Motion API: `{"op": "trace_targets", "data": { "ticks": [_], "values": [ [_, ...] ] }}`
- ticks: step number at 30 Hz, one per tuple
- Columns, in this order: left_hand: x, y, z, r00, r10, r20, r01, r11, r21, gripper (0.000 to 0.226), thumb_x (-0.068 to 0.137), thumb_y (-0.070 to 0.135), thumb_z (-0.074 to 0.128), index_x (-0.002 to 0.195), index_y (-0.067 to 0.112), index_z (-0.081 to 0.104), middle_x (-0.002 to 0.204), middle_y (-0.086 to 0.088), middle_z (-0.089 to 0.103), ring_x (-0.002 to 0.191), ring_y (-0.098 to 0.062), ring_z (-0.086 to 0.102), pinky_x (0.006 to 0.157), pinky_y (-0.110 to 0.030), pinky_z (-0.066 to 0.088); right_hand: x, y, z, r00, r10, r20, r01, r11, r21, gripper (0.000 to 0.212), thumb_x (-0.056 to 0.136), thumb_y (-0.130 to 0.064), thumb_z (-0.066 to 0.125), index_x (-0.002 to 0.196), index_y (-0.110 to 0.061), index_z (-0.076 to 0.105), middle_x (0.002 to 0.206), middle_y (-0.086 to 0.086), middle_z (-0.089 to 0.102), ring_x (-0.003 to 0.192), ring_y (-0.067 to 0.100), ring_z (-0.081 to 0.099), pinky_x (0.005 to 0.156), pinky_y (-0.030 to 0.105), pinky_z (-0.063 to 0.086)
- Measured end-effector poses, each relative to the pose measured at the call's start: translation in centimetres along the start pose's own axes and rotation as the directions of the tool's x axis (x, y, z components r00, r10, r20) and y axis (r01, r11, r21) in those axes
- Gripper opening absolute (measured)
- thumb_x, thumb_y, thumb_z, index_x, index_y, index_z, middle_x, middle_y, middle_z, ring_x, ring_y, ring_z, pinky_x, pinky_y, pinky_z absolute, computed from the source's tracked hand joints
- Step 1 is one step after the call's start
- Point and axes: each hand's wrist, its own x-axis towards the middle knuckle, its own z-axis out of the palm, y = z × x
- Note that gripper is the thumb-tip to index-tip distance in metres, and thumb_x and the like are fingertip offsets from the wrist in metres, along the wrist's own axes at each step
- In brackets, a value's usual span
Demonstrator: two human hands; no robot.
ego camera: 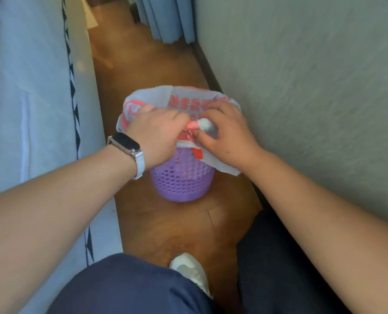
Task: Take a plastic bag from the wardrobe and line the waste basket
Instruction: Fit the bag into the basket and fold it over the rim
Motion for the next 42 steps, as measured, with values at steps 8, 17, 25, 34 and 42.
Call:
{"op": "trace_targets", "data": {
  "ticks": [8,17,25,34,42],
  "values": [
    [-0.9,-1.1,-5.5,0.982,-0.140,-0.125,0.084,0.923,-0.375,0.025,0.085,0.022,0.043,0.102,0.018,0.060,0.095,0.001,0.066,0.089,-0.026,0.059,0.078,-0.042,0.045,1.0,-5.1,-1.7,0.975,0.072,-0.209,-0.032,0.981,0.190,0.031,0.082,-0.042,0.054,0.080,-0.011,0.055,0.084,0.005,0.056,0.082,0.026,0.053,0.076,0.046,0.043],
    [0.4,-3.1,-6.8,0.962,-0.143,-0.232,0.062,0.943,-0.326,0.019,0.084,0.036,0.052,0.086,0.020,0.062,0.076,0.008,0.060,0.076,-0.021,0.059,0.069,-0.031,0.031,3.1,-6.9,-2.9,0.930,-0.037,-0.365,0.094,0.986,0.140,0.028,0.083,-0.036,0.063,0.086,-0.009,0.059,0.087,0.006,0.057,0.087,0.026,0.053,0.083,0.045,0.042],
    [0.8,-4.0,-6.2,0.910,-0.244,-0.334,0.096,0.910,-0.403,0.024,0.087,0.036,0.054,0.076,0.015,0.060,0.064,0.011,0.048,0.061,-0.021,0.051,0.059,-0.034,0.039,3.0,-4.5,-2.6,0.950,0.134,-0.282,-0.042,0.949,0.312,0.044,0.086,-0.045,0.055,0.118,-0.015,0.061,0.131,0.001,0.050,0.126,0.013,0.043,0.110,0.030,0.032],
    [0.9,-3.3,-5.6,0.896,-0.293,-0.332,0.088,0.853,-0.514,0.031,0.089,0.037,0.050,0.074,0.011,0.059,0.059,0.006,0.049,0.055,-0.021,0.047,0.052,-0.039,0.042,1.8,-4.3,-2.0,0.893,0.301,-0.334,-0.084,0.842,0.533,0.041,0.084,-0.044,0.056,0.122,-0.030,0.050,0.144,0.003,0.040,0.137,0.018,0.038,0.116,0.040,0.029],
    [0.7,-3.3,-5.3,0.889,-0.312,-0.335,0.067,0.812,-0.579,0.018,0.091,0.034,0.051,0.077,0.023,0.054,0.064,0.017,0.049,0.061,0.003,0.049,0.055,-0.014,0.034,2.3,-3.5,-2.6,0.885,0.311,-0.346,-0.069,0.823,0.564,0.042,0.083,-0.045,0.058,0.119,-0.023,0.054,0.138,0.011,0.045,0.133,0.023,0.042,0.114,0.047,0.032]
  ]
}}
